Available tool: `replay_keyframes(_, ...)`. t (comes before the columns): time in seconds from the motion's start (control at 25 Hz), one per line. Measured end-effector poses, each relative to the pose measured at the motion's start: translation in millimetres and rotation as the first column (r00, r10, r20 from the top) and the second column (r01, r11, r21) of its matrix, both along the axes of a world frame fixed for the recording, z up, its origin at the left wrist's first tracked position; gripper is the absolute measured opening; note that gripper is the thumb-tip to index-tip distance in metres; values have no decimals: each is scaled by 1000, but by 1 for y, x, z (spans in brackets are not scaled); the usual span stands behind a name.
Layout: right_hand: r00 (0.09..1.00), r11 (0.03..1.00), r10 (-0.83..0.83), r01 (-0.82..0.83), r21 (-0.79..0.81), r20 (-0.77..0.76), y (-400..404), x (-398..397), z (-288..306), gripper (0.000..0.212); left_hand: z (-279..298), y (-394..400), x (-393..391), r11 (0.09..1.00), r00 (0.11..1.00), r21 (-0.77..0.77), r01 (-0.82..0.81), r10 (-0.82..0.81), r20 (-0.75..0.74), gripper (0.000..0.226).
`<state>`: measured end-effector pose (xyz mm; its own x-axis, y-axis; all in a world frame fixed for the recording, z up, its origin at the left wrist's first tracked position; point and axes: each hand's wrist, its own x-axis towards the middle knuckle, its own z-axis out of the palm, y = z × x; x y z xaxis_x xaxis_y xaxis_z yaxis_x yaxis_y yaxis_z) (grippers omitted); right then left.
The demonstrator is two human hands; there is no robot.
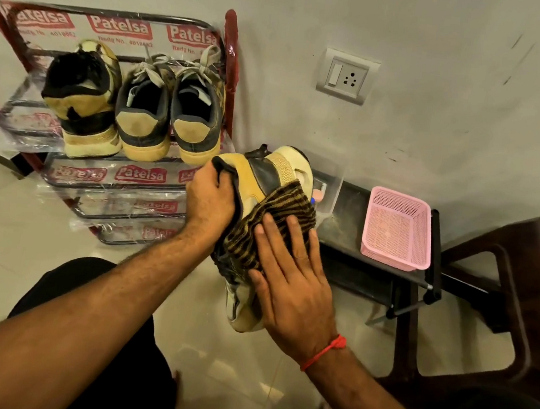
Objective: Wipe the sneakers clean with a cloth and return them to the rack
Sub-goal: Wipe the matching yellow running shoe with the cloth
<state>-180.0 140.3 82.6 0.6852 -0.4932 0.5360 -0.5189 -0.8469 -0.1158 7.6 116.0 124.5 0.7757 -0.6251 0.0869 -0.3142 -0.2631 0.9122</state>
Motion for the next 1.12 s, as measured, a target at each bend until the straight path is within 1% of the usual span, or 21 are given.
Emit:
replay_keyframes(0.08,999,999,-47,47,-27,17,-8,1,8,54,-2,1,-10,995,996,-56,87,-86,9,26)
replay_keyframes(0.16,994,995,-86,89,-49,64,-16,1,19,53,-7,4,-20,971,979,-129,201,-203,1,20)
replay_keyframes(0.2,991,994,-95,100,-52,90,-20,1,25,52,-11,6,-24,956,967,-146,253,-251,37,16)
replay_keyframes(0.28,982,990,-133,139,-35,131,-26,0,37,52,-18,10,-32,925,929,-123,359,-341,147,14)
replay_keyframes(0.36,968,978,-208,206,31,139,-33,-8,47,51,-21,15,-43,875,854,-78,478,-442,276,21)
replay_keyframes(0.4,963,968,-239,225,115,125,-38,-13,51,48,-22,17,-46,840,785,-30,542,-493,374,24)
replay_keyframes(0.44,959,935,-267,233,267,96,-43,-19,51,46,-22,19,-50,807,695,46,589,-535,480,23)
replay_keyframes(0.48,956,860,-290,235,453,54,-49,-24,50,45,-22,21,-51,787,609,117,606,-554,567,20)
replay_keyframes(0.52,953,768,-303,227,599,26,-53,-27,48,45,-22,21,-50,786,562,170,594,-556,613,20)
replay_keyframes(0.56,952,723,-304,207,659,34,-55,-28,44,44,-21,20,-49,801,563,190,568,-547,620,22)
replay_keyframes(0.6,954,741,-291,177,648,72,-55,-27,40,43,-19,19,-46,828,603,184,529,-519,606,23)
replay_keyframes(0.64,959,799,-261,151,581,108,-53,-24,37,45,-17,18,-42,858,663,175,484,-489,567,24)
replay_keyframes(0.68,971,863,-217,141,485,105,-47,-20,33,49,-16,16,-38,884,731,172,435,-458,506,22)
replay_keyframes(0.72,980,907,-187,144,395,71,-41,-15,30,53,-16,12,-34,903,802,169,395,-429,415,20)
replay_keyframes(0.8,985,944,-166,169,283,-34,-30,-9,24,57,-21,4,-24,927,911,101,361,-374,172,17)
replay_keyframes(0.84,984,953,-160,175,247,-80,-24,-6,21,57,-24,0,-19,939,939,48,340,-342,29,18)
replay_keyframes(0.92,984,970,-121,144,193,-127,-13,-1,13,54,-28,-4,-10,971,942,-29,237,-237,-235,22)
replay_keyframes(1.0,988,985,-74,94,146,-139,-5,2,3,51,-29,-6,-4,991,901,-79,105,-128,-415,23)
replay_keyframes(1.04,989,989,-62,80,128,-136,-2,4,-2,51,-27,-6,-3,994,875,-100,49,-91,-475,23)
replay_keyframes(1.08,989,991,-62,77,111,-132,1,5,-6,51,-25,-7,-3,993,862,-115,20,-75,-501,22)
replay_keyframes(1.12,989,993,-70,81,87,-130,2,5,-9,52,-24,-8,-5,992,874,-122,18,-75,-479,22)
